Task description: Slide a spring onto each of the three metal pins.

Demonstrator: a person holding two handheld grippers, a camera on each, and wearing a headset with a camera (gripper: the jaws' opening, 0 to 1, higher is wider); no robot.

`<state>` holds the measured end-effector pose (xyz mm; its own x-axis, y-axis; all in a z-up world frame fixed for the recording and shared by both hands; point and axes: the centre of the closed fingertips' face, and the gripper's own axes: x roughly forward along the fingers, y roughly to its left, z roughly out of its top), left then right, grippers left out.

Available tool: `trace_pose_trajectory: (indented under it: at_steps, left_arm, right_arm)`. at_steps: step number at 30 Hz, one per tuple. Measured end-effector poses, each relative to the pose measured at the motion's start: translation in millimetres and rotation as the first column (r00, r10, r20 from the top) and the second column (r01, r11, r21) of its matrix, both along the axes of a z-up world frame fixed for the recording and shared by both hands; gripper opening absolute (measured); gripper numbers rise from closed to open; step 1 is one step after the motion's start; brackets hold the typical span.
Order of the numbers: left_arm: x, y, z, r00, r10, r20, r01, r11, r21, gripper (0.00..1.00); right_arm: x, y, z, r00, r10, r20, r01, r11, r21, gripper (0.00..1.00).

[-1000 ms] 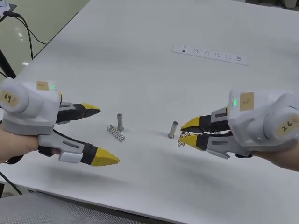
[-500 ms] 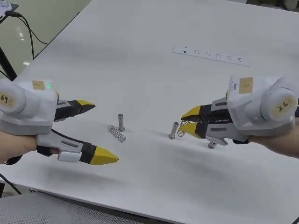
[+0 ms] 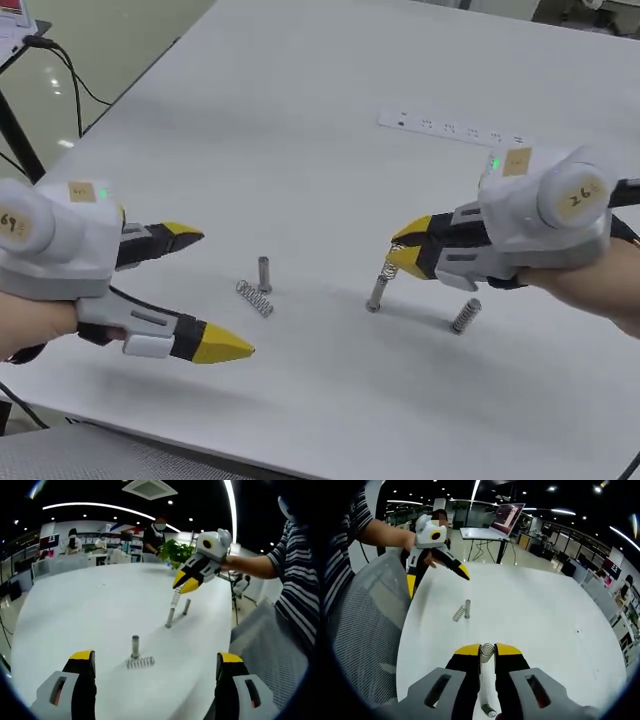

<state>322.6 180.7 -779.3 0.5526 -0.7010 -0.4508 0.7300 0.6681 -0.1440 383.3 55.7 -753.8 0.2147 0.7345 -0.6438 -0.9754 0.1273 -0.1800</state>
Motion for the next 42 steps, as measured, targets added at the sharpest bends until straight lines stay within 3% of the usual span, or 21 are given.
trace_pose_trajectory:
  at_steps: [14,32,35,42]
  left_arm:
    - [-0.3,-0.3,0.6,1.0,0.003,0.001,-0.003,1.0,-0.007,0.97]
    - [-3.1,-0.7,-3.0,1.0,0.012,-0.008,-0.012,1.0,-0.012,0.97]
    - [-3.7,-1.1,-3.8,1.0,0.011,-0.009,-0.011,1.0,-0.012,0.97]
    - [-3.2,-1.1,-1.9,1.0,0.02,-0.009,-0.021,1.0,-0.024,0.96]
  right_arm:
    - [-3.6,4.1,-15.6,1.0,0.012,-0.019,-0.012,0.999,-0.032,0.07]
    - [1.4,1.2,-66.5,0.997,-0.02,-0.069,0.013,0.995,-0.103,0.07]
    - [2.7,3.2,-66.0,0.998,-0.025,-0.066,0.02,0.997,-0.081,0.07]
    - [2.9,2.6,-66.1,0.998,-0.014,-0.057,0.009,0.995,-0.099,0.08]
